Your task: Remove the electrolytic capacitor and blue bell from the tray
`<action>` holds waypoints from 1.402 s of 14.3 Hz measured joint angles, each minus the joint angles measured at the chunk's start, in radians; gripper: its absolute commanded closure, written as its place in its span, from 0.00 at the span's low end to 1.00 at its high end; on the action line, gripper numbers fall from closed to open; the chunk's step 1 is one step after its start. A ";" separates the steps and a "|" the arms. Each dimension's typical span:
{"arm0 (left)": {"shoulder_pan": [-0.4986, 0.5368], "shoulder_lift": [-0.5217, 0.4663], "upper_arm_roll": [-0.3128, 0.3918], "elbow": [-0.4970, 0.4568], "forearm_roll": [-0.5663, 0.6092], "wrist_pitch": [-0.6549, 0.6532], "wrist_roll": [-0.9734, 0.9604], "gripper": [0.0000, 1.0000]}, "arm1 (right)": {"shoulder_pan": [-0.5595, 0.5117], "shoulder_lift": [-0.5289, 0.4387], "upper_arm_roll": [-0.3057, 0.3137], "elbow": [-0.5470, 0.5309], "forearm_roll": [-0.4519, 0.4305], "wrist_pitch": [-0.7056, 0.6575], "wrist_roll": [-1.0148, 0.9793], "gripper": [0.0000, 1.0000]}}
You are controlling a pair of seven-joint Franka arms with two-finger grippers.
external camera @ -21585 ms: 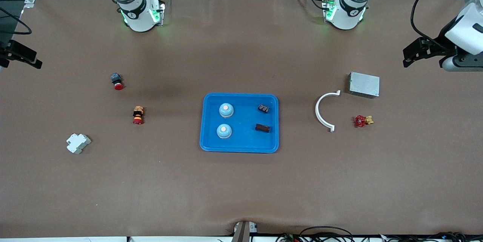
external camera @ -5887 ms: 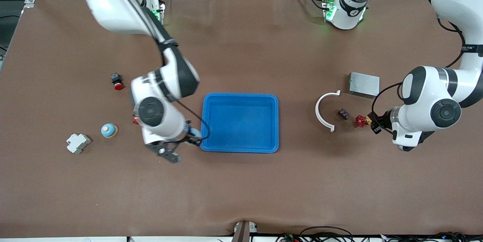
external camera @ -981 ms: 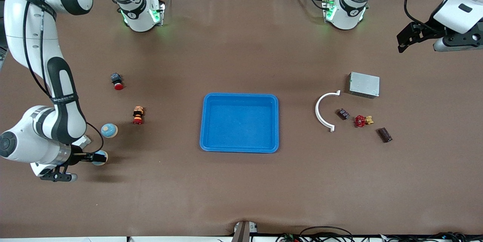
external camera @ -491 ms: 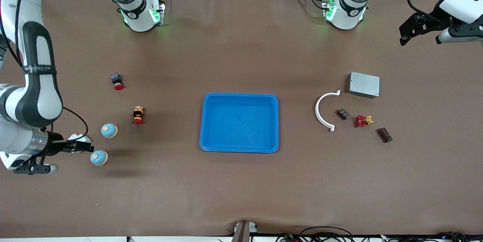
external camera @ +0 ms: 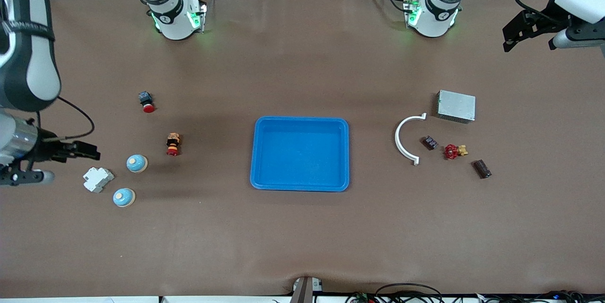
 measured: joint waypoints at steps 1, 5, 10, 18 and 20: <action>0.000 0.000 0.000 0.000 0.000 0.000 0.000 0.00 | 0.000 -0.033 0.000 0.000 -0.008 -0.033 0.000 0.00; -0.001 0.000 -0.004 0.001 0.000 0.000 0.000 0.00 | 0.000 -0.133 0.001 0.002 -0.016 -0.153 0.042 0.00; -0.002 0.000 -0.013 0.005 0.000 0.000 0.000 0.00 | 0.000 -0.173 0.001 0.008 -0.017 -0.213 0.056 0.00; 0.000 0.000 -0.012 0.006 0.000 0.000 -0.002 0.00 | 0.000 -0.183 -0.002 0.080 -0.041 -0.287 0.058 0.00; 0.003 0.000 -0.008 0.008 0.000 0.000 -0.002 0.00 | 0.000 -0.183 -0.002 0.083 -0.064 -0.284 0.058 0.00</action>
